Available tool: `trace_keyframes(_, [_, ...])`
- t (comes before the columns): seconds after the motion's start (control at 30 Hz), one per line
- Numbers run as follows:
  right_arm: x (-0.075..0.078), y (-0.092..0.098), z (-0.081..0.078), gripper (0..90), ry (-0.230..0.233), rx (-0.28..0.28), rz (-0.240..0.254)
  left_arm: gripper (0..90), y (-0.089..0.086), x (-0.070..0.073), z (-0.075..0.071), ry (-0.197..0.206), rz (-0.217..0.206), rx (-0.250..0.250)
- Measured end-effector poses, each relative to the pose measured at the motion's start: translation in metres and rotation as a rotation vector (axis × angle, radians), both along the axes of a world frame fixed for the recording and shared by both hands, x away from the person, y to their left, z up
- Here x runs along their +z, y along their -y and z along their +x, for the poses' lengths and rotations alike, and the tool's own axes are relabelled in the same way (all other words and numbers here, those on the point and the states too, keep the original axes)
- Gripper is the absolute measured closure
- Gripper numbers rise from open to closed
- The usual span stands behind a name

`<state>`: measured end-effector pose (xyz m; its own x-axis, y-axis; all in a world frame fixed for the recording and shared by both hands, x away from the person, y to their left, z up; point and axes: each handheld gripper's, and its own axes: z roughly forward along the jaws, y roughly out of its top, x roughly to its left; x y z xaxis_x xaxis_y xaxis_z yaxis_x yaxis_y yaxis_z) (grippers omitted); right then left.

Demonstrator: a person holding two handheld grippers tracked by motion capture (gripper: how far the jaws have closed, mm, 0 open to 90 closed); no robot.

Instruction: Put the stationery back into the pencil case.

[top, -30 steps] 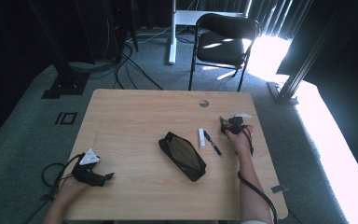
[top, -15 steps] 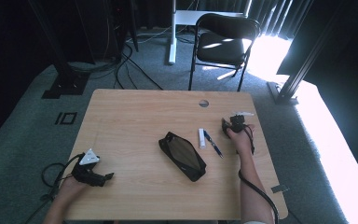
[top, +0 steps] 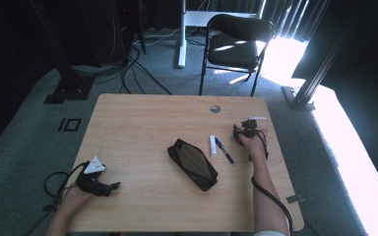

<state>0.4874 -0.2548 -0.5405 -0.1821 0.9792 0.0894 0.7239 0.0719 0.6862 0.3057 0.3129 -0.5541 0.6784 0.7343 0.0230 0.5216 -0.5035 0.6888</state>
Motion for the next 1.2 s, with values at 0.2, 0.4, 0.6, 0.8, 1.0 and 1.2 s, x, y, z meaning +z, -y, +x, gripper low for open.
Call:
trace_keyframes(0.2, [-0.002, -0.002, 0.002, 47.0, -0.012, 0.007, -0.014, 1.6, 0.0, 0.0, 0.0, 0.0, 0.0, 0.0])
trace_keyframes(0.4, [-0.003, -0.005, 0.002, 48.3, -0.003, 0.003, -0.041, 1.6, 0.0, 0.0, 0.0, 0.0, 0.0, 0.0])
trace_keyframes(0.6, [0.004, -0.003, -0.002, 49.6, 0.008, -0.008, -0.024, 1.6, 0.0, 0.0, 0.0, 0.0, 0.0, 0.0])
trace_keyframes(0.8, [0.019, -0.001, -0.01, 49.8, 0.017, 0.002, 0.009, 1.6, 0.0, 0.0, 0.0, 0.0, 0.0, 0.0])
trace_keyframes(1.0, [0.034, -0.005, -0.021, 50.0, 0.03, 0.031, 0.012, 1.6, 0.0, 0.0, 0.0, 0.0, 0.0, 0.0])
trace_keyframes(1.2, [0.049, -0.012, -0.035, 50.1, 0.062, 0.059, 0.026, 1.6, 0.0, 0.0, 0.0, 0.0, 0.0, 0.0])
